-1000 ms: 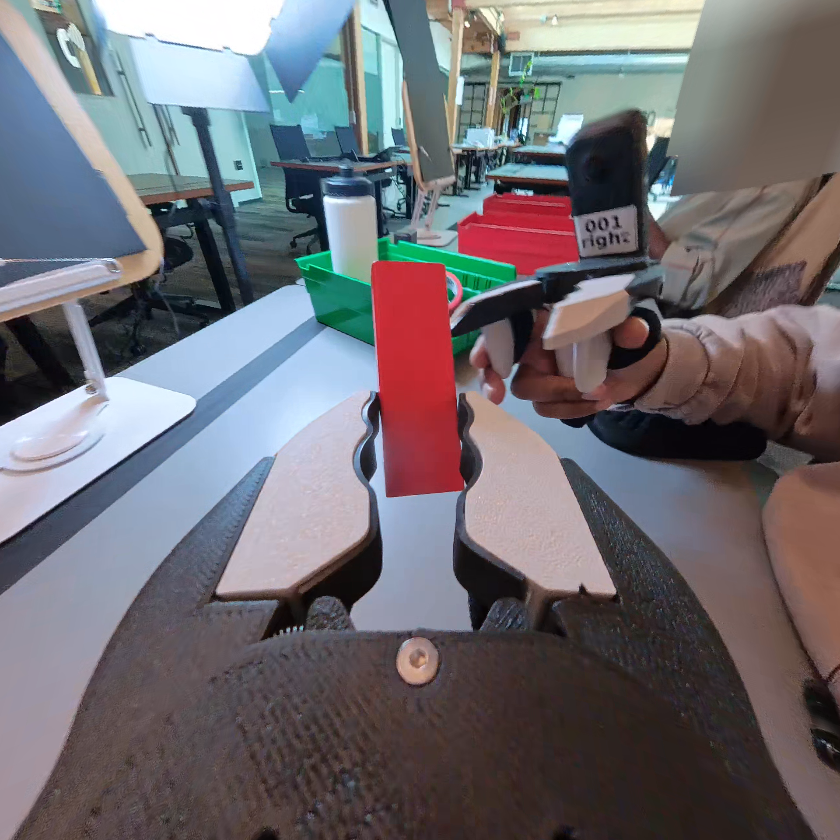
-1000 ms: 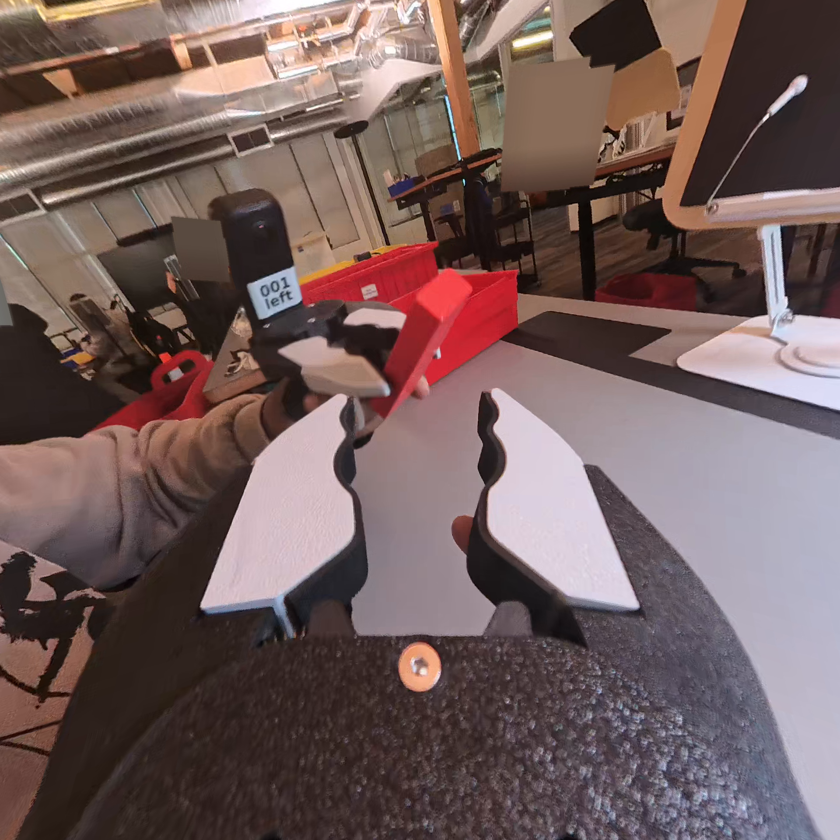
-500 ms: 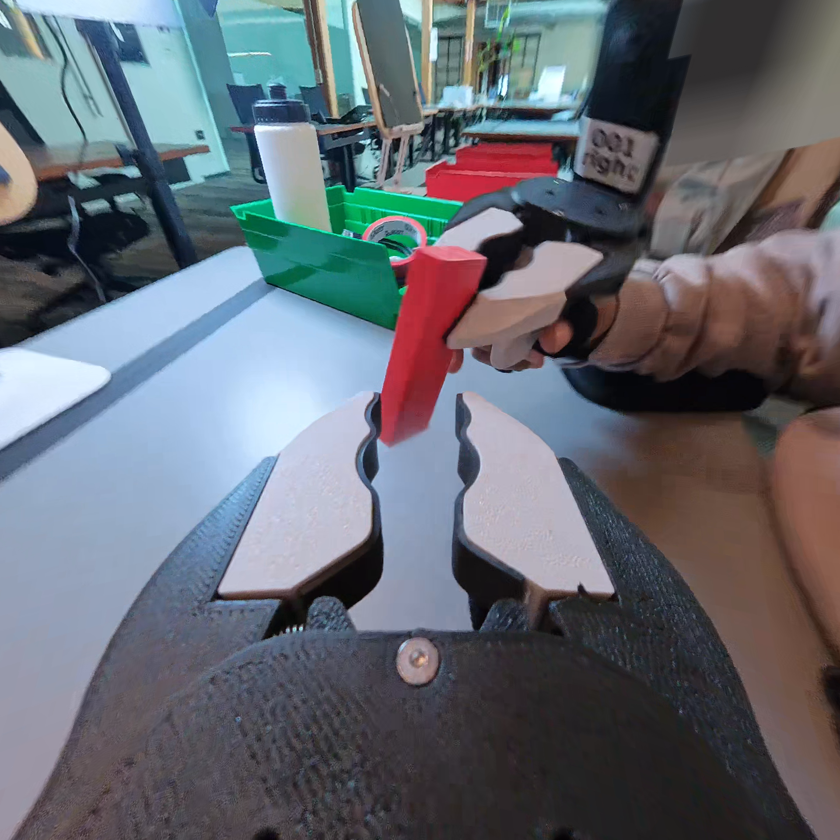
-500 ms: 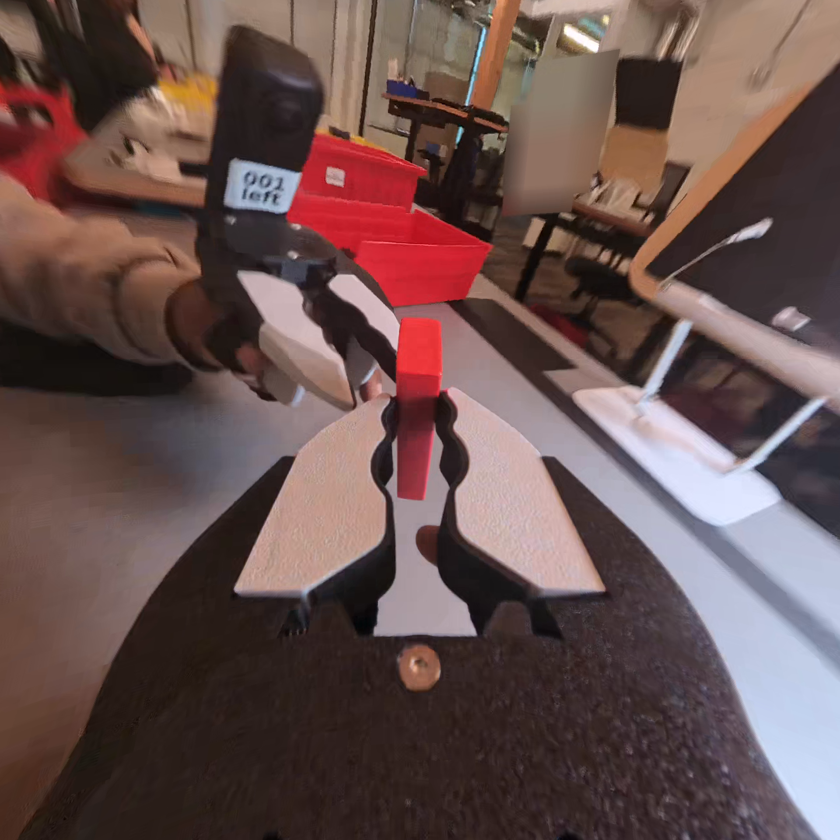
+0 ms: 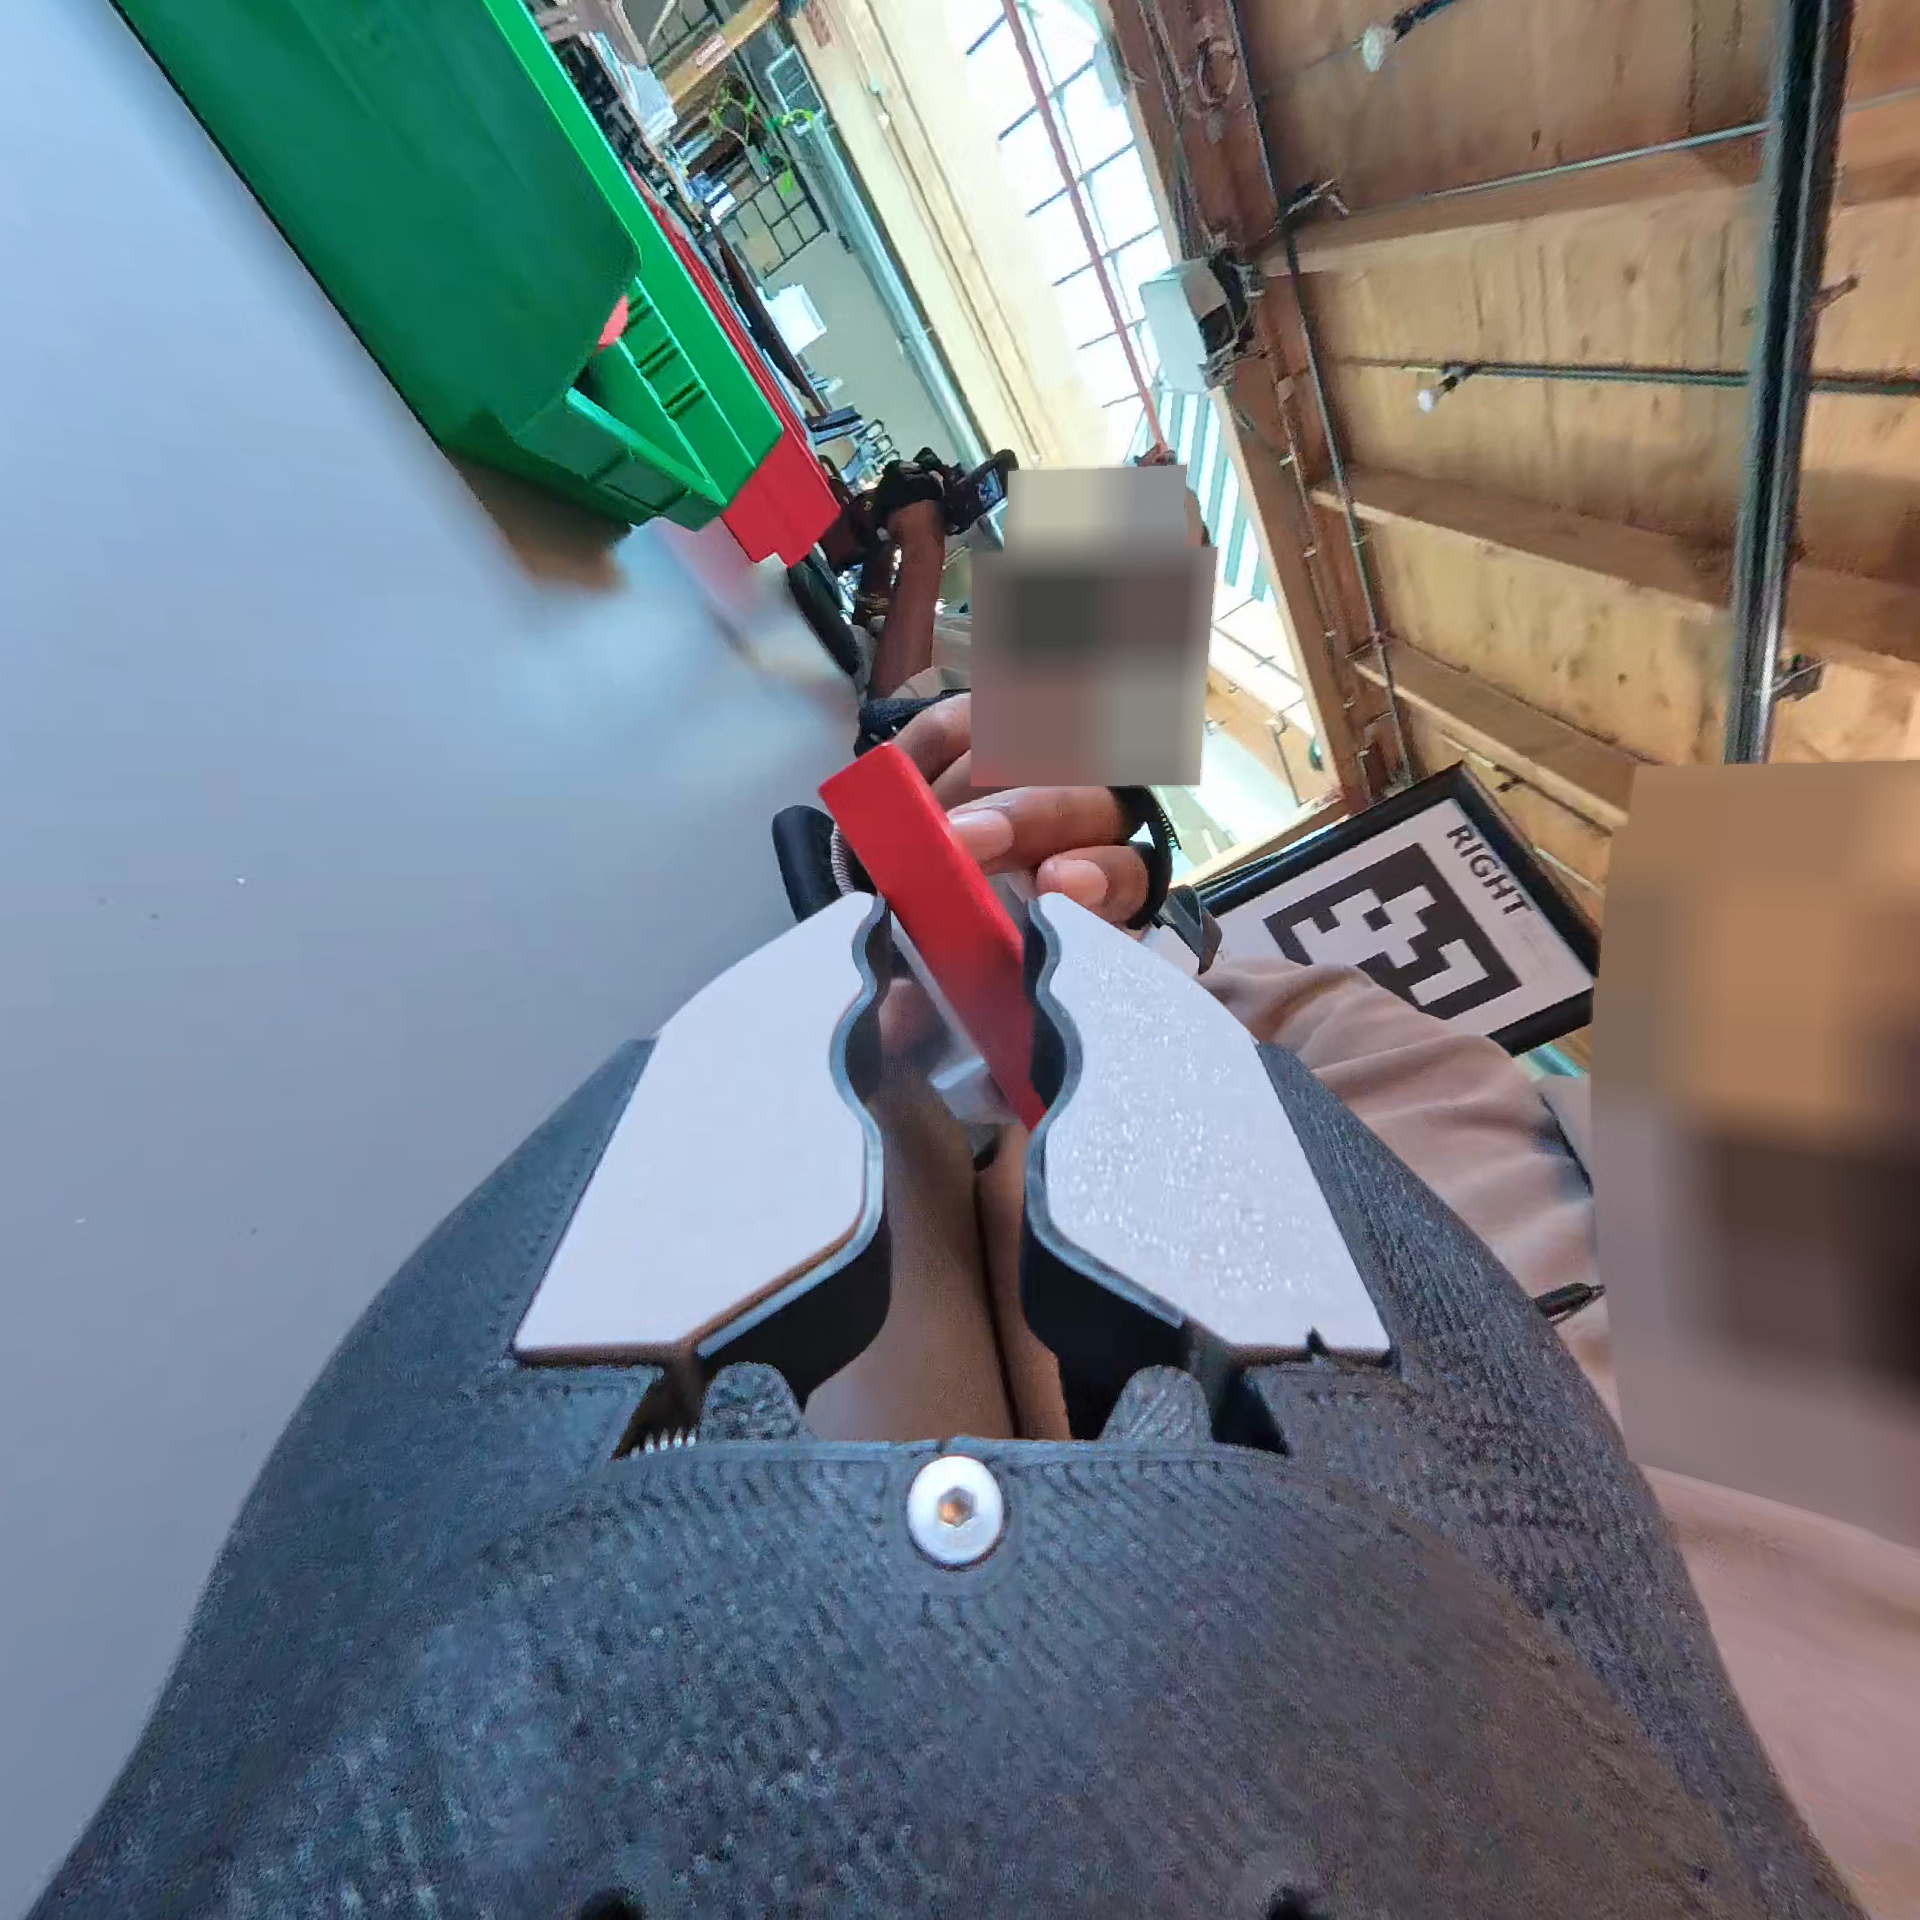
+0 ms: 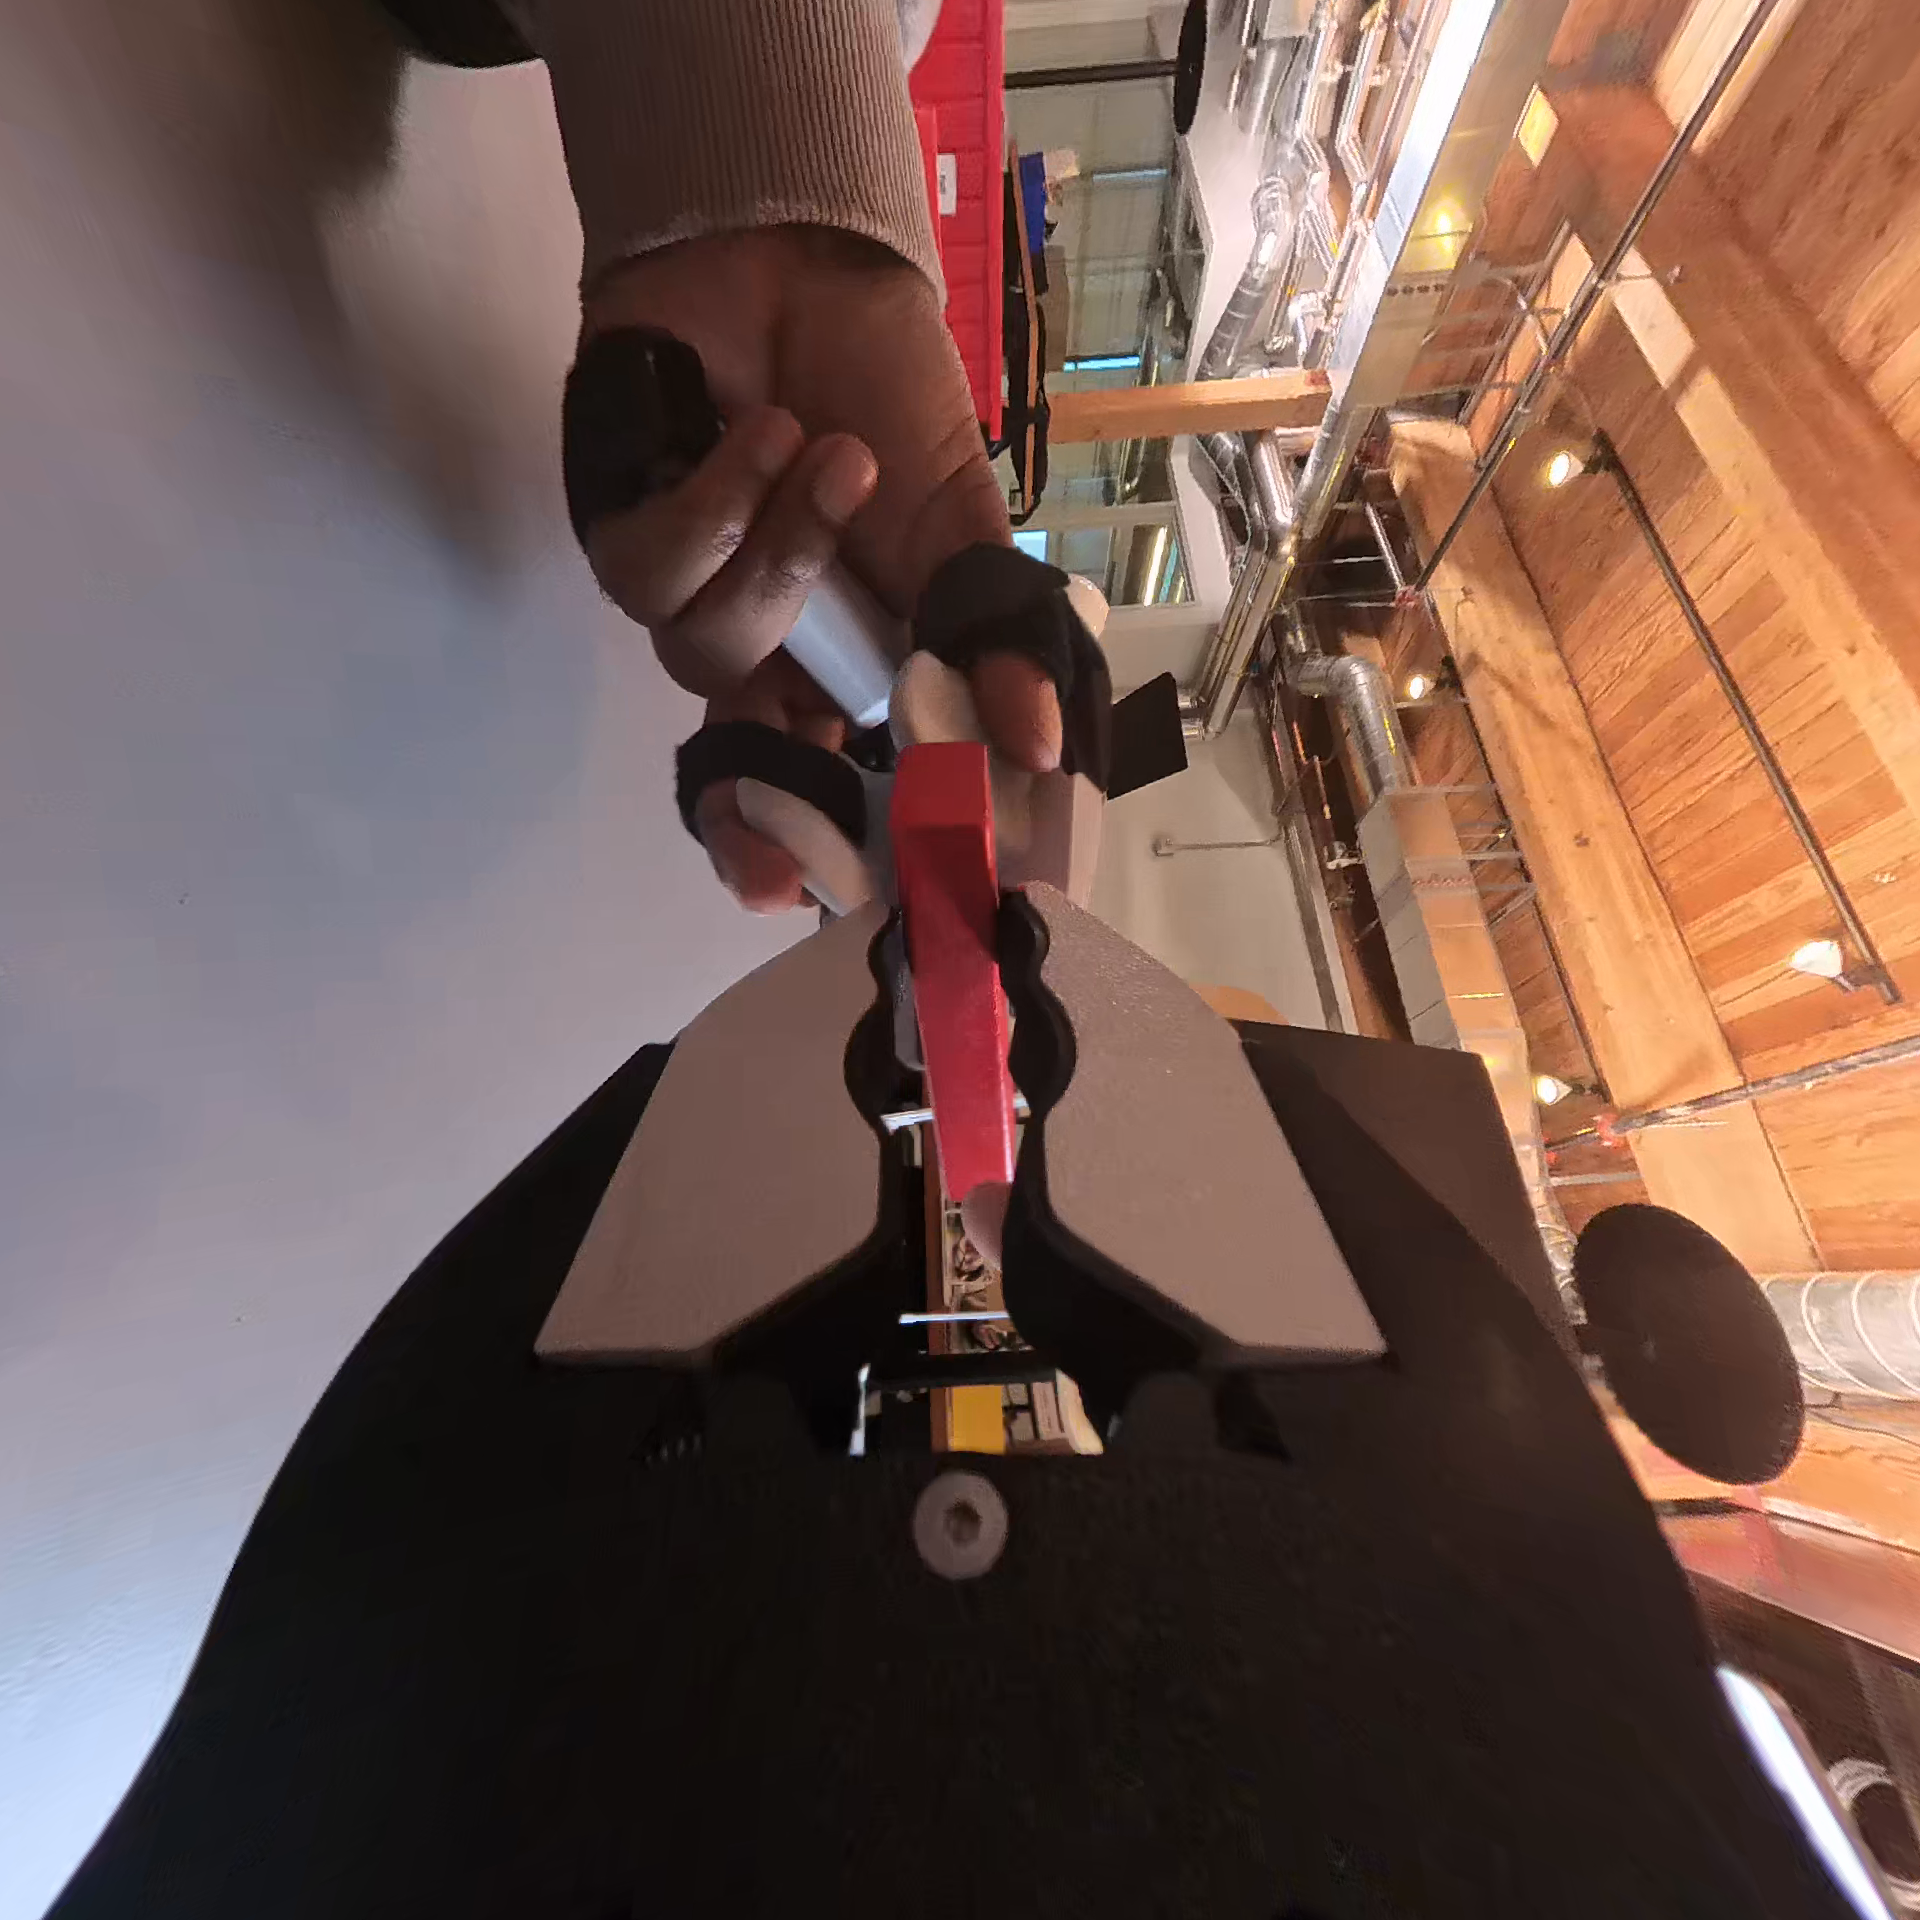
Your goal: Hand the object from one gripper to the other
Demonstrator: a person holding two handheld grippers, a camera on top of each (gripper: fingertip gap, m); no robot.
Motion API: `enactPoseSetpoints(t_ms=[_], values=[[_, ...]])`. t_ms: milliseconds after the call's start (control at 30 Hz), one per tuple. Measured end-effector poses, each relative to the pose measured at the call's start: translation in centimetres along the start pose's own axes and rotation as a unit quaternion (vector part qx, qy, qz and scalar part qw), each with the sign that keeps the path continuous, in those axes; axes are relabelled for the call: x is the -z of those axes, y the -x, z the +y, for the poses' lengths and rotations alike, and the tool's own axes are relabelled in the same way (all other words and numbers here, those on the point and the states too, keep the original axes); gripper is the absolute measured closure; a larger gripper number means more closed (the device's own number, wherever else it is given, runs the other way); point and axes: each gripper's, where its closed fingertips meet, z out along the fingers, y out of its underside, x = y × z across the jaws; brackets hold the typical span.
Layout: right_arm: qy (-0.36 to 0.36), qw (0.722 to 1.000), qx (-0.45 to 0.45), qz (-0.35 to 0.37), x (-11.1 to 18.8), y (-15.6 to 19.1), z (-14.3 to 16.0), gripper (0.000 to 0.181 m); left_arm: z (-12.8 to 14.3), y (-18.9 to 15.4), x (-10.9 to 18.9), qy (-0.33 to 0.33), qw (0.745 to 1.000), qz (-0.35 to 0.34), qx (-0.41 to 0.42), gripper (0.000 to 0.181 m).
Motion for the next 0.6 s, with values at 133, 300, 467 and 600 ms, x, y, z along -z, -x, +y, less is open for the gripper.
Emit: enactPoseSetpoints(t_ms=[133,300,467,600], values=[[0.009,0.997,-0.074,-0.023,0.0,0.3,0.7,0.155,-1.1,-0.5,0.8,-0.02,0.999,-0.011,-0.049,0.163],[-0.005,0.891,-0.433,-0.136,0.3,0.5,1.7,0.132,-3.0,-0.5,2.6,-0.042,0.977,-0.085,-0.189,0.166],[-0.069,0.698,-0.691,-0.176,0.3,-0.7,2.6,0.128,-2.8,-2.2,2.2,-0.03,0.943,-0.099,-0.317,0.166],[-0.107,0.626,-0.743,-0.211,0.4,-0.7,1.0,0.132,-0.8,-4.3,0.6,-0.006,0.91,-0.073,-0.409,0.166]])
